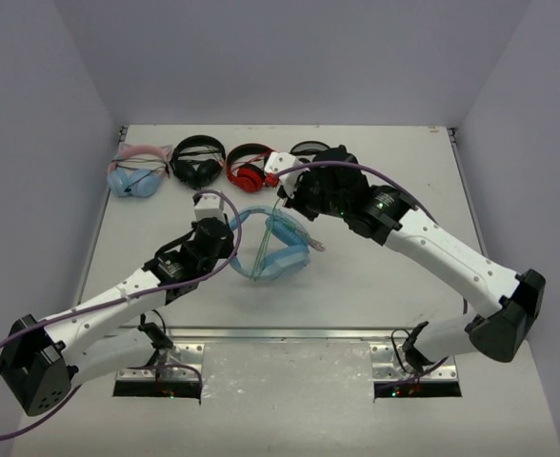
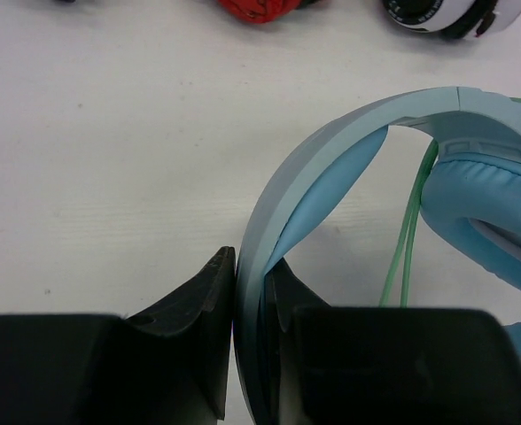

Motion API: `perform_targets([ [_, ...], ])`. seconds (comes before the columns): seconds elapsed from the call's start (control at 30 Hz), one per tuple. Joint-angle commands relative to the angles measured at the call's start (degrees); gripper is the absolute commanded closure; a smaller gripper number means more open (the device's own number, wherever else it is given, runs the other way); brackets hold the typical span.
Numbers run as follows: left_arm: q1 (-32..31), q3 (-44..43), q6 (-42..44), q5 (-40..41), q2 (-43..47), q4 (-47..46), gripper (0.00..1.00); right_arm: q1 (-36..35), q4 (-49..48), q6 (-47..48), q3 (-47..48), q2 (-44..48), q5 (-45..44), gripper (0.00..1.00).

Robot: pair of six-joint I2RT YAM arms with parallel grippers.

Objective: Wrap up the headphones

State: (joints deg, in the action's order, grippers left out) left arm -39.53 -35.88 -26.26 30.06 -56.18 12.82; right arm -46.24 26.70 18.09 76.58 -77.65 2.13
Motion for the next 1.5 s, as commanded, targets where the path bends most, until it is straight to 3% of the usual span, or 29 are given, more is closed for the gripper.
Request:
perform_targets([
  [0.0, -1.69, -1.82, 1.74, -5.28, -0.33, -8.43, 1.0, 2.73, -0.33, 2.74, 5.24, -3.99, -1.96, 0.99],
  [0.2, -5.73, -3.93, 3.49, -6.85, 0.89, -6.58, 1.0, 8.26, 3.79, 2.21, 12.88, -11.54, 2.26, 0.99],
  [0.43, -7.76, -8.41, 5.87, -9.23, 2.57, -2.55, 1.0, 10.72, 4.94, 0.99, 15.36, -15.69, 4.37, 0.99],
  [0.63, -8.02, -11.58, 5.52, -5.73, 4.85, 1.24, 1.0, 13.71, 4.51, -1.65, 12.99, -15.35, 7.18, 0.98],
  [0.8, -7.93, -14.48, 5.6, -0.45, 2.93, 3.09, 1.0, 17.93, -3.3, -7.53, 3.68, -8.07, 11.04, 0.97],
  [1.03, -7.93, -18.79, 5.96, -4.21, -2.26, -3.32, 1.0, 19.61, -8.24, -13.16, -4.41, -3.48, 14.66, 0.87],
  [1.2, -7.06, -22.12, 6.13, -7.21, -5.51, -6.31, 1.0, 20.66, -7.62, -17.37, -8.1, -0.58, 14.13, 0.66],
  [1.4, 1.36, -22.65, 6.66, -20.62, -9.82, -11.76, 1.0, 21.98, -8.07, -27.39, -16.97, 8.46, 7.9, 0.57],
  [1.47, 3.4, -23.71, 6.84, -24.86, -11.74, -14.29, 1.0, 21.89, -6.14, -30.81, -18.39, 10.14, 4.21, 0.47],
])
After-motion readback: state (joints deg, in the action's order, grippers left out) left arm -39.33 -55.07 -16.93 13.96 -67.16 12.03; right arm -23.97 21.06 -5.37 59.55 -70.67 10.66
